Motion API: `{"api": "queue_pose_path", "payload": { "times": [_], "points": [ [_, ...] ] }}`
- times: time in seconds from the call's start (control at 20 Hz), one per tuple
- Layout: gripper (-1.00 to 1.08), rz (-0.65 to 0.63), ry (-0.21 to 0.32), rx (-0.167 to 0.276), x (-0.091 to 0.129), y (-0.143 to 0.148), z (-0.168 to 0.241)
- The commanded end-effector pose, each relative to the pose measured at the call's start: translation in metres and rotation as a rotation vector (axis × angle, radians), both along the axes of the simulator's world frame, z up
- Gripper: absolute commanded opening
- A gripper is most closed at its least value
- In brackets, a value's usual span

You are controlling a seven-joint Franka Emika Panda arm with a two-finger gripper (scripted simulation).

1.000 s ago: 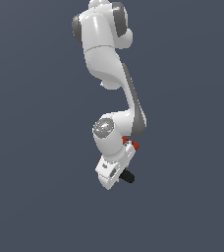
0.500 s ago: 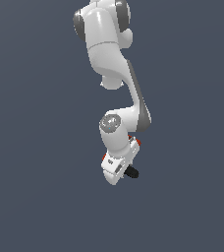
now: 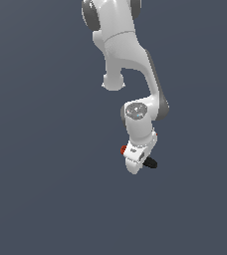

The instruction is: Pick up the object and move it to a goal position.

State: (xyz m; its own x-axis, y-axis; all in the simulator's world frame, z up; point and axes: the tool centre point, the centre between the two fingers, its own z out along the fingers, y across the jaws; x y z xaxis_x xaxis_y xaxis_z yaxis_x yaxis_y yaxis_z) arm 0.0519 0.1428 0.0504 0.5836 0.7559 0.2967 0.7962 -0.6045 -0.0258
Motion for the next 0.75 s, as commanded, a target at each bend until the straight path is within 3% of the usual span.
{"api": "queue_pose_path", "payload": {
  "times": [0.0,0.35,0.7],
  "points": [
    [-1.0,0.001,-0.007,0.001,-0.01,0.024,0.009],
    [-1.0,0.0,-0.007,0.001,-0.035,0.072,0.022],
    [-1.0,0.0,-0.007,0.001,-0.042,0.087,0.026]
  ]
}}
